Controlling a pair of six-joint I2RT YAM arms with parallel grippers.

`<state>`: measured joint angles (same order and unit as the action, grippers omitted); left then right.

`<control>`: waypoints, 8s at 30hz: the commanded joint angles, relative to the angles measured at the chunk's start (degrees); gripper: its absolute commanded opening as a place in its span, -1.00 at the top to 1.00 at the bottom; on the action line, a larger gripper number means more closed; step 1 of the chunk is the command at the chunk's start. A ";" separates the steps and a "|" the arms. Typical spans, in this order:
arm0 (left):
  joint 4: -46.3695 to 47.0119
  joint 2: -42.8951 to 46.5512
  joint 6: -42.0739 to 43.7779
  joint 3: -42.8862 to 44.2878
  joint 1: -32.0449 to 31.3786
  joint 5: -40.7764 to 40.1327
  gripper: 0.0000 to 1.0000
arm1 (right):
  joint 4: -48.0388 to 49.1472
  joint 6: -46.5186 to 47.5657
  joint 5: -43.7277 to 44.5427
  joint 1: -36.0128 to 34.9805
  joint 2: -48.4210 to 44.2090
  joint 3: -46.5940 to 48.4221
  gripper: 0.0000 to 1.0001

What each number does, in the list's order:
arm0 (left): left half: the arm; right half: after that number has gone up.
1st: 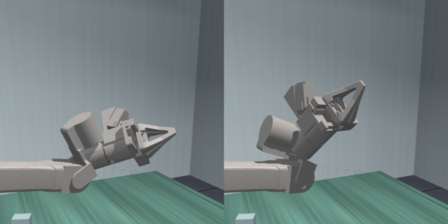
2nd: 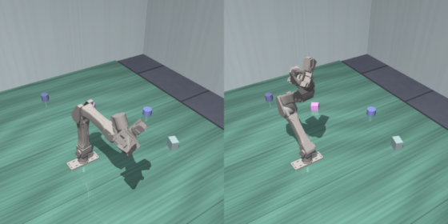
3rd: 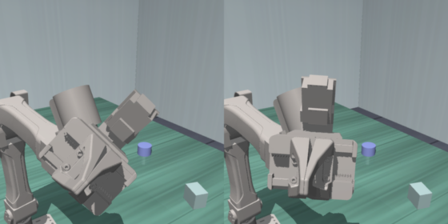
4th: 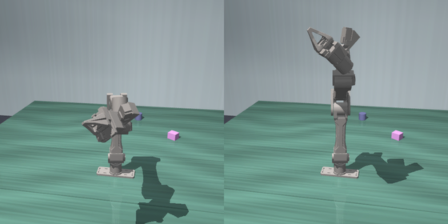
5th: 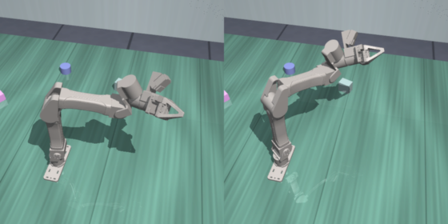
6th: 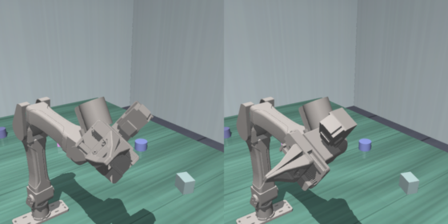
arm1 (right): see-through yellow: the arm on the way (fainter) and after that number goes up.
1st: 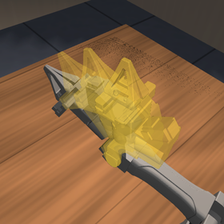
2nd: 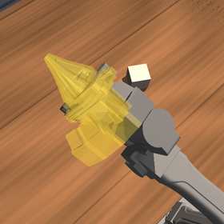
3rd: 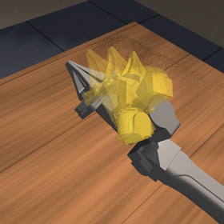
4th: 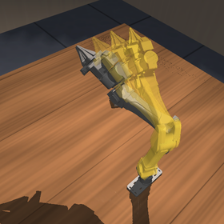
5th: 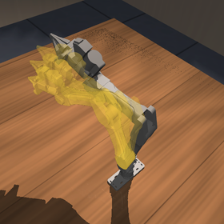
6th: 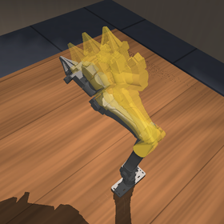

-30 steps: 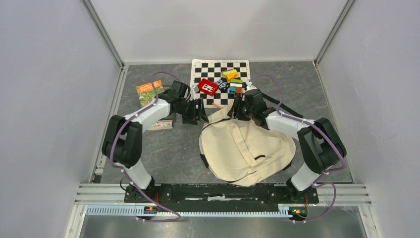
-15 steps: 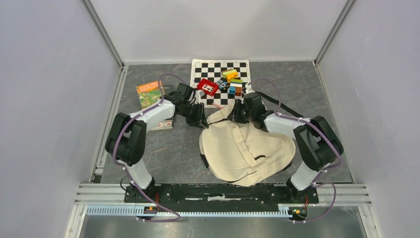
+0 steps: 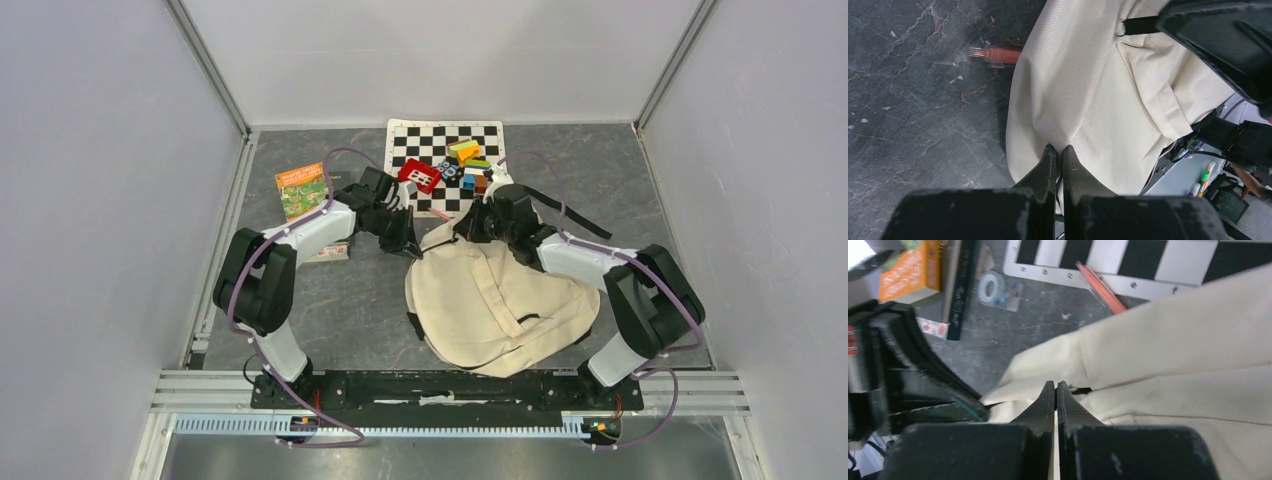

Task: Pack the student bag
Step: Unzip the student bag at the center of the board.

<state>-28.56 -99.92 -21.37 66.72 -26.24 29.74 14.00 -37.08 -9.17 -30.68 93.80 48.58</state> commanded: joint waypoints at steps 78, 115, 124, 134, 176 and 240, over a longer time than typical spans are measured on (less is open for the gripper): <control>-6.85 -2.80 8.98 5.12 0.89 -4.56 -0.19 | 7.45 20.44 2.75 -22.50 -5.86 1.35 1.00; 3.91 0.16 -1.18 0.56 4.74 -1.09 0.96 | 1.02 21.05 4.38 -36.99 -0.64 7.08 1.00; 2.80 0.07 1.14 0.17 5.13 -2.50 0.96 | -0.46 19.04 10.41 -40.10 -3.83 5.42 1.00; -1.85 9.87 6.60 0.34 4.96 -9.55 -0.56 | 0.59 20.20 14.93 -41.22 -8.88 -0.79 1.00; -3.40 13.78 4.82 -3.86 0.30 1.92 0.96 | -7.82 25.92 15.64 -41.25 -10.83 4.19 1.00; 21.32 36.32 -27.50 -32.90 -11.03 -19.74 0.55 | 4.51 20.37 15.28 -41.22 -18.04 -9.00 1.00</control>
<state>-12.49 -64.01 -46.57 34.24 -37.34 9.61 15.64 -16.67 7.53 -71.57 77.34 39.59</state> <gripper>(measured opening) 0.341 0.009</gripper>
